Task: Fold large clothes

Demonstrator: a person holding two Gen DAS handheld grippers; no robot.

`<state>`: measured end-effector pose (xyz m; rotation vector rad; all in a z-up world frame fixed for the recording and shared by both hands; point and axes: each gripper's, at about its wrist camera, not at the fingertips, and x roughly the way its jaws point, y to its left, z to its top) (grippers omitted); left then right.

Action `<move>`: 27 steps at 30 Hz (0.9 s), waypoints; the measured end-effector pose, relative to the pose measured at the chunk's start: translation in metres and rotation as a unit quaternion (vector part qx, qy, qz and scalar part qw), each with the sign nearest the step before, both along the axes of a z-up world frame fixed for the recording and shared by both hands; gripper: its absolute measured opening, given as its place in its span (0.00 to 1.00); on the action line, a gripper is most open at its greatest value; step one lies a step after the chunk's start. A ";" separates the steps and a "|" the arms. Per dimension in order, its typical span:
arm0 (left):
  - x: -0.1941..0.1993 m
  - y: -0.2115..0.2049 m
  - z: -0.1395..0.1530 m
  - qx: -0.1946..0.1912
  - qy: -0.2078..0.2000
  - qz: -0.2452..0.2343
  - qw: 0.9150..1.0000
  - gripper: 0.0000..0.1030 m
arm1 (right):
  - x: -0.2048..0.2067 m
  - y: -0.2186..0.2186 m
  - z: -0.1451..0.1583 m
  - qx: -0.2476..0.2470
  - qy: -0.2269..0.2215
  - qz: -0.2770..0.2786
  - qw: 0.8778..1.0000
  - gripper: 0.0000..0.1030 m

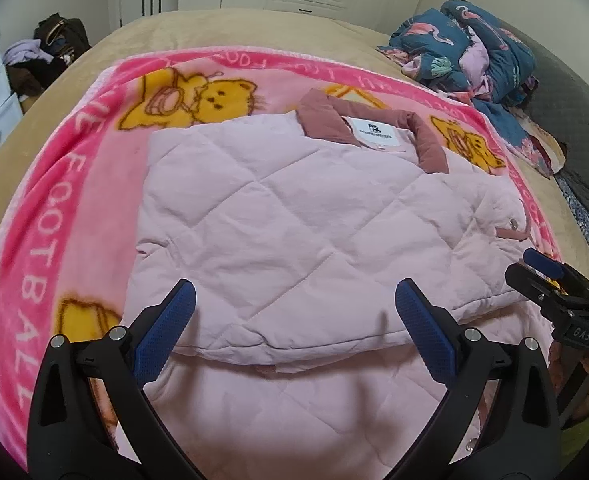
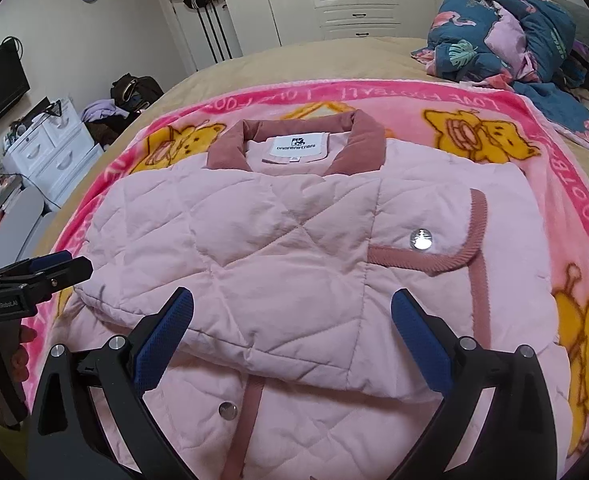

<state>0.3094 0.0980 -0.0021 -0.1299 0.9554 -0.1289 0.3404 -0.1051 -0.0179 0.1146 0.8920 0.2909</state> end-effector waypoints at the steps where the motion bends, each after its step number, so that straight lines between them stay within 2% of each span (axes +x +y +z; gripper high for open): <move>1: -0.001 0.000 0.001 0.000 0.000 0.000 1.000 0.91 | -0.001 0.000 0.001 0.000 -0.001 -0.001 1.000 0.96; 6: -0.008 -0.003 0.011 0.003 -0.010 -0.002 1.000 0.91 | -0.010 -0.004 0.008 0.005 -0.006 -0.007 1.000 0.96; 10: -0.015 -0.009 0.023 0.033 -0.032 0.000 0.999 0.91 | -0.015 -0.007 0.014 0.007 -0.009 -0.012 1.000 0.96; 20: -0.031 -0.018 0.047 0.034 -0.063 -0.013 0.997 0.91 | -0.033 -0.017 0.040 0.005 -0.034 -0.029 0.999 0.96; 27: -0.042 -0.015 0.059 0.020 -0.075 -0.010 0.997 0.91 | -0.050 -0.021 0.055 0.001 -0.053 -0.037 0.998 0.96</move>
